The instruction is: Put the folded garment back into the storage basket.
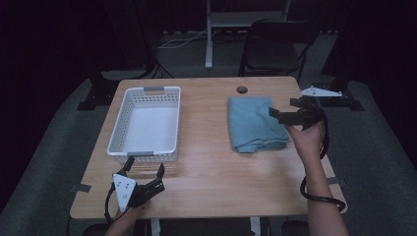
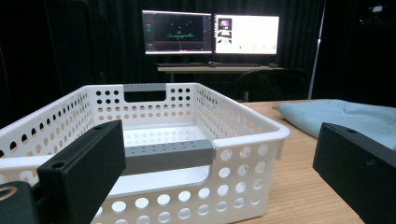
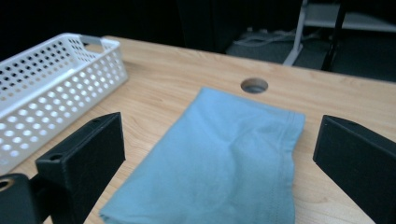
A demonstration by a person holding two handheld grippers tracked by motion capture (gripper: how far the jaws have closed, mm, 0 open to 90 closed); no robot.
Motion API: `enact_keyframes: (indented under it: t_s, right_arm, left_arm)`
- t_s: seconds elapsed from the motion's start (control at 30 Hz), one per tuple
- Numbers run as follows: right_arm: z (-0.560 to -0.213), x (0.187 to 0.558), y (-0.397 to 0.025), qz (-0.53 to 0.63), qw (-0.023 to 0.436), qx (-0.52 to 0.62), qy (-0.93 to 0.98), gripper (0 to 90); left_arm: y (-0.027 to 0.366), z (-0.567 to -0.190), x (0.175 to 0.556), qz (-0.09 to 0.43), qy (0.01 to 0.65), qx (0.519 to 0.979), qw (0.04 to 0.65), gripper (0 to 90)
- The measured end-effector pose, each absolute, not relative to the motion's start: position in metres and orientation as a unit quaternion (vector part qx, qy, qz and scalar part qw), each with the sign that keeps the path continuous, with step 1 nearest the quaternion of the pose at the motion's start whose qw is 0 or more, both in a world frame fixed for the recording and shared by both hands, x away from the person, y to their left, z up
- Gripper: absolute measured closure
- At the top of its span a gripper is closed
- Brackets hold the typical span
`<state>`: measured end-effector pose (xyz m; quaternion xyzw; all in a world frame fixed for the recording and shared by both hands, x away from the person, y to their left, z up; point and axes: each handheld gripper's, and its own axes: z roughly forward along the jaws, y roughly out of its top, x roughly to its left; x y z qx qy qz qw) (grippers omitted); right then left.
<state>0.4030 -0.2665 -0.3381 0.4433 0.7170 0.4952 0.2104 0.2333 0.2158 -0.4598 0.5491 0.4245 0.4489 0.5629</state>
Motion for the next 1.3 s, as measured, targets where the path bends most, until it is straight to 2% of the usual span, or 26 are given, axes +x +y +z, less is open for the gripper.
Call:
enact_keyframes:
  t_s: [0.3, 1.3]
  right_arm:
    - [-0.362, 0.429, -0.266, 0.485, 0.157, 0.47, 0.72, 2.3]
    - [-0.411, 0.474, -0.262, 0.374, 0.124, 0.525, 0.754, 2.4]
  left_arm:
    - [0.216, -0.46, 0.233, 0.449, 0.423, 0.549, 0.564, 3.8]
    - [0.216, -0.46, 0.233, 0.447, 0.422, 0.551, 0.565, 3.8]
